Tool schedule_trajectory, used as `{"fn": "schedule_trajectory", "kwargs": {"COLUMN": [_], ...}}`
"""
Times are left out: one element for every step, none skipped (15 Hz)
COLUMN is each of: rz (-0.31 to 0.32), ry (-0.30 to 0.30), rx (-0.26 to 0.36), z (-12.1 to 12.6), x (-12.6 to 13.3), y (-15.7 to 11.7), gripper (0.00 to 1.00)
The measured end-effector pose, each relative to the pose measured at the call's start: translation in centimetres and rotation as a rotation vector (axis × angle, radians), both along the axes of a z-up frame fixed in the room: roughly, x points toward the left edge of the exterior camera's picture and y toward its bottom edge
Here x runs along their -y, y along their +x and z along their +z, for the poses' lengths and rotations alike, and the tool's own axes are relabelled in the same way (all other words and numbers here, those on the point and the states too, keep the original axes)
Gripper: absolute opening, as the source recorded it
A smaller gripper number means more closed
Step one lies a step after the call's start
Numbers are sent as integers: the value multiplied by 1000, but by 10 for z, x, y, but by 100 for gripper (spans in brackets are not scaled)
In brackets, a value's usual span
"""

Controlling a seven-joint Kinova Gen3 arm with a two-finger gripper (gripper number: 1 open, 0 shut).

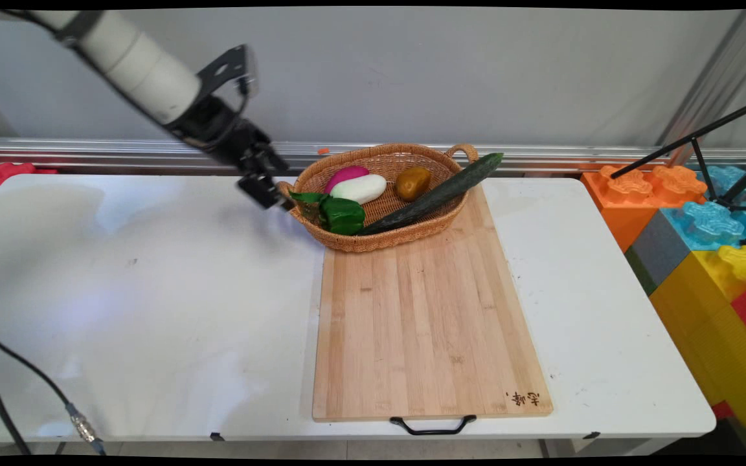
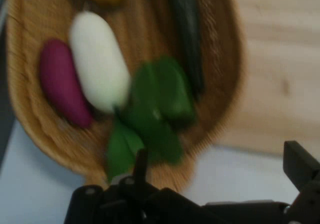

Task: Pick up the potato from the vegetable basket

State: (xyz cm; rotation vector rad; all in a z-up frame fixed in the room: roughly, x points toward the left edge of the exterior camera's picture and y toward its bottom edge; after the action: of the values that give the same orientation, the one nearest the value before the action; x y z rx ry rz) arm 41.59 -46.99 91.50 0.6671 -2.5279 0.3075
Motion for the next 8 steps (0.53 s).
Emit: {"fn": "schedule_trajectory", "kwargs": {"rz": [27, 48, 68, 83, 99, 119, 139, 157], "ry": [-9, -17, -24, -32, -41, -53, -62, -69], "rx": [-12, -22, -30, -35, -41, -49, -56, -63], "z": [0, 0, -1, -2, -3, -5, -7, -9], "x": [11, 20, 30, 38, 47, 59, 70, 80], "y": [-10, -19, -28, -36, -45, -57, -68, -77], "gripper": [100, 100, 100, 100, 100, 100, 100, 100]}}
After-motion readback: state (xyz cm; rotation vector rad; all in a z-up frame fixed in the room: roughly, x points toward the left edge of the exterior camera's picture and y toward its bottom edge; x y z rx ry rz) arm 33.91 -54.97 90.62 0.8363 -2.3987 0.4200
